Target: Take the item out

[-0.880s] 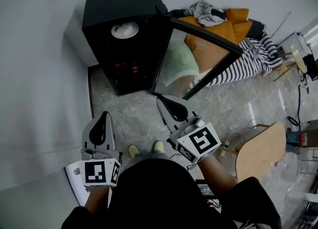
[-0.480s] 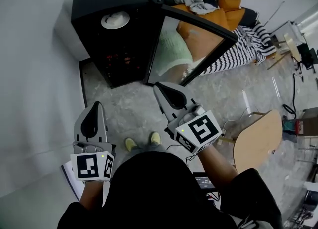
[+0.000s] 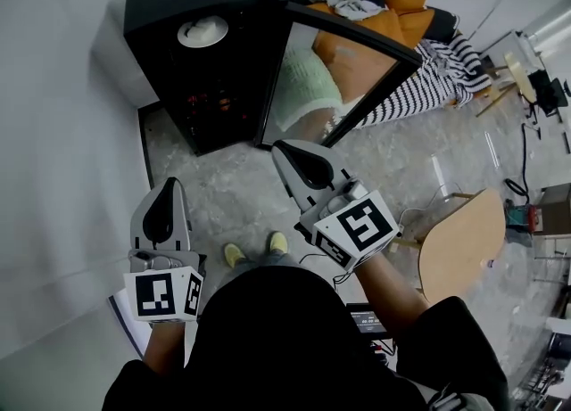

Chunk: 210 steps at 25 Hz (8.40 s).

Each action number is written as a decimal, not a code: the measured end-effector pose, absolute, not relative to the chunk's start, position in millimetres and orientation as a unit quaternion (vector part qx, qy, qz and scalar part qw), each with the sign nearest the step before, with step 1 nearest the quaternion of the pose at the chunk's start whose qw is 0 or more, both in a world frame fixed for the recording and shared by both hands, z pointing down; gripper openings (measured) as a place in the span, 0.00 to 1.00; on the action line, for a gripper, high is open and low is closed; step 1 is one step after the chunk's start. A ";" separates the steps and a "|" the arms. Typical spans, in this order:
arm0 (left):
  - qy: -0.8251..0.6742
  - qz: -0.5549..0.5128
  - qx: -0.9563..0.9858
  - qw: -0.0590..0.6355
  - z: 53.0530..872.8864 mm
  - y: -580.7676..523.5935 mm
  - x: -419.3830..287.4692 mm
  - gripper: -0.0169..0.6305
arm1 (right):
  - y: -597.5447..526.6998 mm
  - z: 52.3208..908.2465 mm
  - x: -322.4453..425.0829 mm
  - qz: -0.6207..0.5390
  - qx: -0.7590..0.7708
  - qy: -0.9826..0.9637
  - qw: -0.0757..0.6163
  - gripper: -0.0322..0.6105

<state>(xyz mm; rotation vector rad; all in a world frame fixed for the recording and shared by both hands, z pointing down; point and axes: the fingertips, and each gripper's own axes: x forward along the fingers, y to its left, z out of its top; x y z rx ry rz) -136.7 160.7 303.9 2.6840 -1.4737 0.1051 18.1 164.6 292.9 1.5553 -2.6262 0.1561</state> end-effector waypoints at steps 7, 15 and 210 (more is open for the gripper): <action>-0.476 0.033 0.878 0.040 308.5 171.5 -139.3 0.04 | 174.6 295.5 15.7 0.056 0.512 -0.856 0.038 0.06; -0.476 0.030 0.878 0.035 304.8 171.3 -159.3 0.04 | 176.3 296.1 -2.9 0.067 0.510 -0.857 0.024 0.06; -0.537 0.100 0.837 0.039 337.5 -136.8 -114.8 0.04 | -191.9 483.6 0.0 0.626 0.357 -0.666 -0.192 0.08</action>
